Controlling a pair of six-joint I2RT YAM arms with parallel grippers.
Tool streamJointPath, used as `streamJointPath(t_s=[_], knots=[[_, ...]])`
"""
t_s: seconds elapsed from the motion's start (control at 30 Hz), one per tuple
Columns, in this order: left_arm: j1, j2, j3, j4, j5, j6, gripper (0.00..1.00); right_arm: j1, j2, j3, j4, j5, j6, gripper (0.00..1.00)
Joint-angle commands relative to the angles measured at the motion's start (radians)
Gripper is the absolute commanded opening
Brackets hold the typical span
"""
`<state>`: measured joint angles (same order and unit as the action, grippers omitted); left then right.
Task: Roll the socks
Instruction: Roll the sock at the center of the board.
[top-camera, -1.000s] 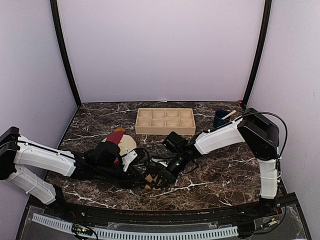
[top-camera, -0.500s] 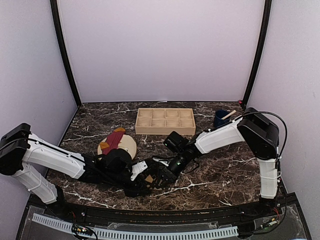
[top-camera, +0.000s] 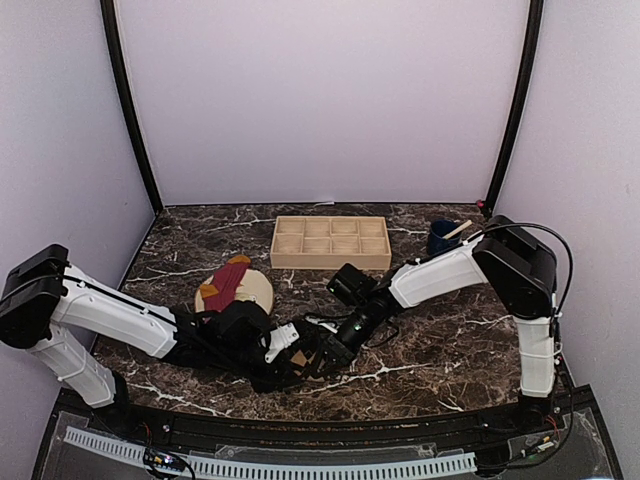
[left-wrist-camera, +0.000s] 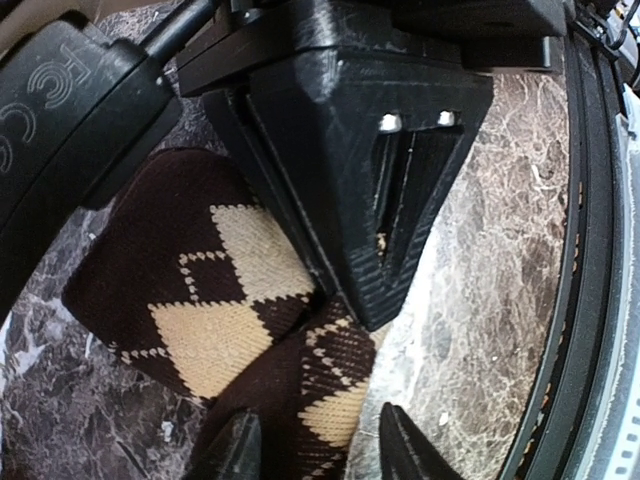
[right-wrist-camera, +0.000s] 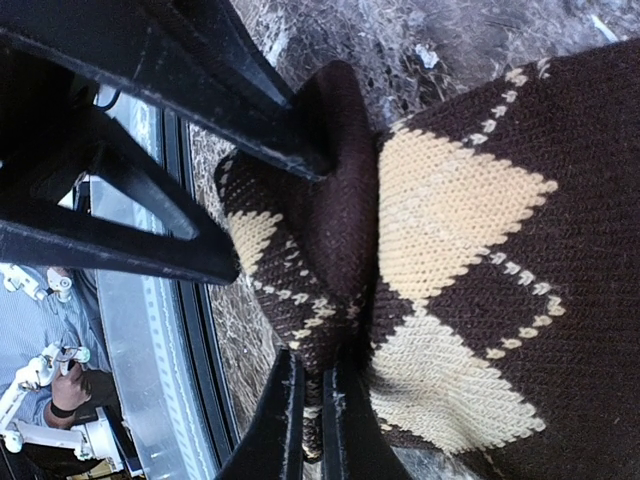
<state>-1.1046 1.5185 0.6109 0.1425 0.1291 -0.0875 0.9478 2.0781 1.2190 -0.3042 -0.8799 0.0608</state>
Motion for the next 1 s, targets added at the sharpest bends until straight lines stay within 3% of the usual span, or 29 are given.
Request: streamJointPath(t_s=[0.0, 0.33, 0.5, 0.87, 0.97], knots=[[-0.005, 0.019, 0.032, -0.033, -0.018, 0.023, 0.38, -0.006, 0.026, 0.008, -0.04, -0.011, -0.012, 0.0], [-0.007, 0.054, 0.054, -0.053, 0.037, 0.037, 0.17, -0.007, 0.021, 0.004, -0.045, -0.014, -0.016, 0.0], [-0.008, 0.071, 0.069, -0.067, 0.079, 0.035, 0.01, -0.007, 0.02, 0.0, -0.04, -0.011, -0.013, 0.0], [0.013, 0.09, 0.105, -0.128, 0.194, -0.012, 0.0, -0.017, -0.029, -0.1, 0.074, 0.047, 0.063, 0.22], [0.041, 0.087, 0.104, -0.138, 0.234, -0.024, 0.0, -0.025, -0.042, -0.123, 0.103, 0.043, 0.079, 0.23]])
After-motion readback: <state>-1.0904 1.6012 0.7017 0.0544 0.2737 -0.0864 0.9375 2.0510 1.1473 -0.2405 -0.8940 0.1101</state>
